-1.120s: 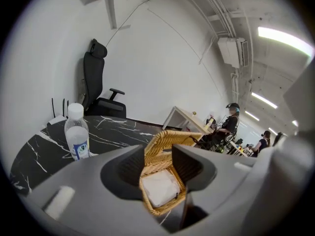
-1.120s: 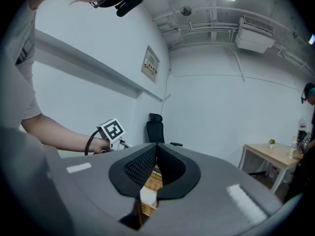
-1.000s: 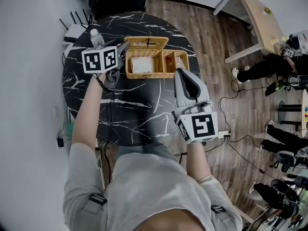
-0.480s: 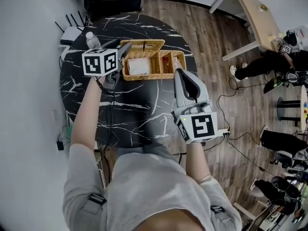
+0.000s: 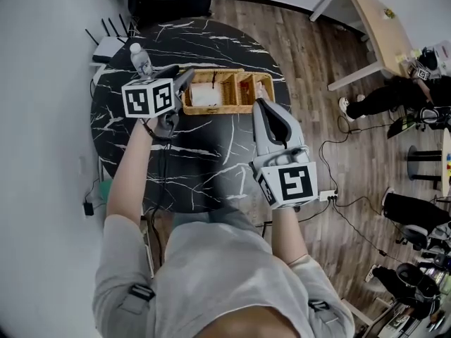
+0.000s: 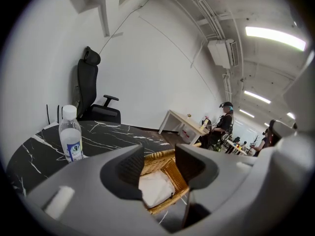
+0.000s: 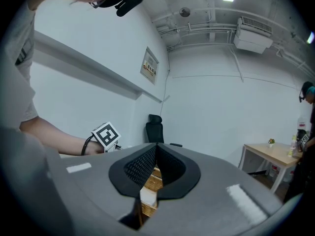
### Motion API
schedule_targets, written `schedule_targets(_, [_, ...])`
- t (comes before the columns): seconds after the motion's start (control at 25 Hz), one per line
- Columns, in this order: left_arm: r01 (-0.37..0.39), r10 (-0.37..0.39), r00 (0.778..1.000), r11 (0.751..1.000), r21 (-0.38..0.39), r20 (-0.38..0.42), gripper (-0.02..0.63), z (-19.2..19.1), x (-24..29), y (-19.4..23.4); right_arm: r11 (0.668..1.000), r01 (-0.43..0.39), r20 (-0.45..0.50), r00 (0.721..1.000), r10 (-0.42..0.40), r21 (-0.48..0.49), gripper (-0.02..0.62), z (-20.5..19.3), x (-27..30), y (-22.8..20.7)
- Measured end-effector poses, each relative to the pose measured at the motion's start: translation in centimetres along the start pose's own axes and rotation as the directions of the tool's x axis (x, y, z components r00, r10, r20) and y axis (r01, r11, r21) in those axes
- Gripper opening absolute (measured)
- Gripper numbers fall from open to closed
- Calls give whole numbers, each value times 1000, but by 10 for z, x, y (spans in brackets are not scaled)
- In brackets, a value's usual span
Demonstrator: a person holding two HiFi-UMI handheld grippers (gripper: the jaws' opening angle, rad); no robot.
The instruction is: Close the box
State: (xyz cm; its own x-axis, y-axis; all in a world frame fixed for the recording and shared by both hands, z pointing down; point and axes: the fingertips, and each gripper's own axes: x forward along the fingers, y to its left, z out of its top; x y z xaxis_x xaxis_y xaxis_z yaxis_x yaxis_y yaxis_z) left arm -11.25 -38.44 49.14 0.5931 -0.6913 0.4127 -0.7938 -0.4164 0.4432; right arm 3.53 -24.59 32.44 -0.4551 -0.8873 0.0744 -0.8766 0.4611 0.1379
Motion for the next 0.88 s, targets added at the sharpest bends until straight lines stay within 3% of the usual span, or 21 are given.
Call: schedule_targets(0.88, [-43, 47, 995, 998, 45, -87, 232, -55, -14, -8, 999, -34, 15, 999, 34, 10, 5, 0, -11, 7])
